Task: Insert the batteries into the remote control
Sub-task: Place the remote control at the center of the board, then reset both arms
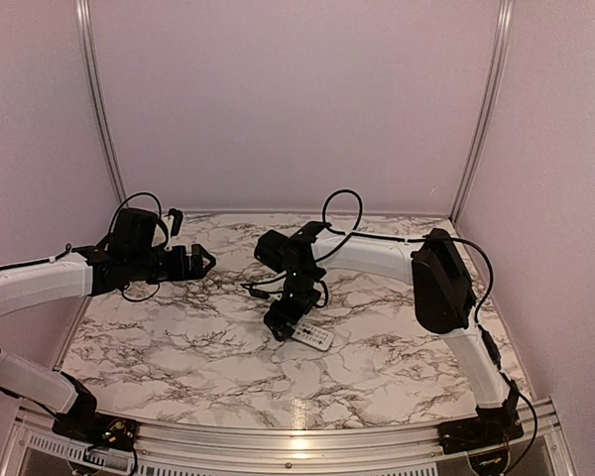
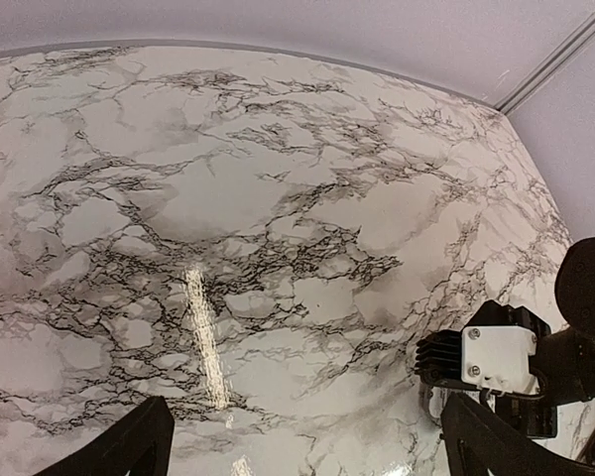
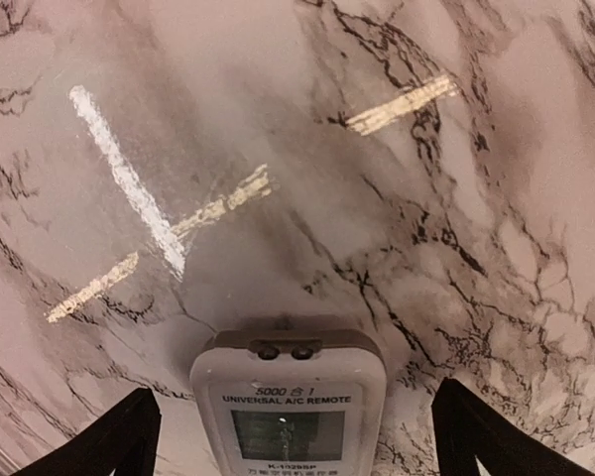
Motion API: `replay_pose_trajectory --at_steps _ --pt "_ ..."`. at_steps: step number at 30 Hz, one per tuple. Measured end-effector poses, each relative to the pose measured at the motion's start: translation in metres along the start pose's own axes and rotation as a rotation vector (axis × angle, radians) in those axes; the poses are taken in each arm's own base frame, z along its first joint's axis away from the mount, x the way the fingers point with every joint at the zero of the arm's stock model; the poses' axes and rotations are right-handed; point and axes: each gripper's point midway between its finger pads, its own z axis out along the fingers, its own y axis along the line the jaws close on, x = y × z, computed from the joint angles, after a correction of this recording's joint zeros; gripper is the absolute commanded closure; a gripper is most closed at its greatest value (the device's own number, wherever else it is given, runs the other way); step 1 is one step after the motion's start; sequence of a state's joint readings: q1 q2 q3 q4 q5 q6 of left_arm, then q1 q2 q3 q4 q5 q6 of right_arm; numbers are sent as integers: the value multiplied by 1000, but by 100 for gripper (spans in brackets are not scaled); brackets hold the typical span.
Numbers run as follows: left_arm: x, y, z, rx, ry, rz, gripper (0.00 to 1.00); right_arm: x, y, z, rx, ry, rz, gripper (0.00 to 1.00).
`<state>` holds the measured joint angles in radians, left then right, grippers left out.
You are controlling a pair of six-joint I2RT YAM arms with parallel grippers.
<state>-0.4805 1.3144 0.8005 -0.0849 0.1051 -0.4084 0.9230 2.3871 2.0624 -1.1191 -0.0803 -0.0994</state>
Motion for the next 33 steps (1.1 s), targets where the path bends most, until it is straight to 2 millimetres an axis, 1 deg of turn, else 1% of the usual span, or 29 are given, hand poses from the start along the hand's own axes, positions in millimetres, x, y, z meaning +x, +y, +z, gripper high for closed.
replay_pose_trajectory --at_steps 3,6,9,11,13,14,15,16,17,18,20,22,23,24,26,28,30,32,33 --pt "-1 -1 0 7 2 -1 1 -6 3 -3 -20 -30 -5 1" --pt "-8 -5 0 11 -3 0 1 -13 4 -16 -45 -90 -1 1" --pt "-27 -11 3 8 -20 8 1 -22 2 -44 -75 -196 11 1" --pt "-44 -16 4 2 -39 12 1 -27 -8 -70 -97 -297 39 1" --pt "-61 -19 6 -19 -55 14 1 -28 -24 -96 -111 -395 80 1" --pt "-68 -20 7 -28 -65 15 1 -27 -37 -112 -116 -462 114 1" --pt "-75 -21 7 -38 -76 15 1 -23 -49 -123 -113 -503 143 1" --pt "-82 -21 7 -50 -88 16 1 -17 -65 -138 -107 -563 184 1" --pt "-85 -21 8 -55 -91 17 1 -12 -75 -147 -100 -603 213 1" --pt "-86 -20 8 -58 -92 18 1 -4 -91 -159 -93 -665 253 1" --pt "-83 -19 11 -63 -83 17 1 14 -115 -172 -82 -761 327 1" --pt "-77 -16 16 -66 -69 14 1 32 -131 -173 -83 -820 388 1" --pt "-70 -13 18 -70 -60 11 1 43 -139 -170 -90 -847 423 1" --pt "-64 -9 21 -74 -50 7 1 50 -143 -165 -94 -857 447 1" --pt "-41 2 27 -90 -12 -1 1 68 -151 -147 -112 -872 501 1" --pt "-19 12 32 -108 30 -12 1 81 -153 -130 -129 -865 537 1" --pt "-3 20 35 -117 55 -23 1 92 -149 -113 -149 -858 557 1" --pt "11 26 37 -126 74 -32 1 98 -143 -103 -172 -854 566 1" --pt "14 27 37 -128 79 -34 1 100 -141 -100 -177 -856 567 1"
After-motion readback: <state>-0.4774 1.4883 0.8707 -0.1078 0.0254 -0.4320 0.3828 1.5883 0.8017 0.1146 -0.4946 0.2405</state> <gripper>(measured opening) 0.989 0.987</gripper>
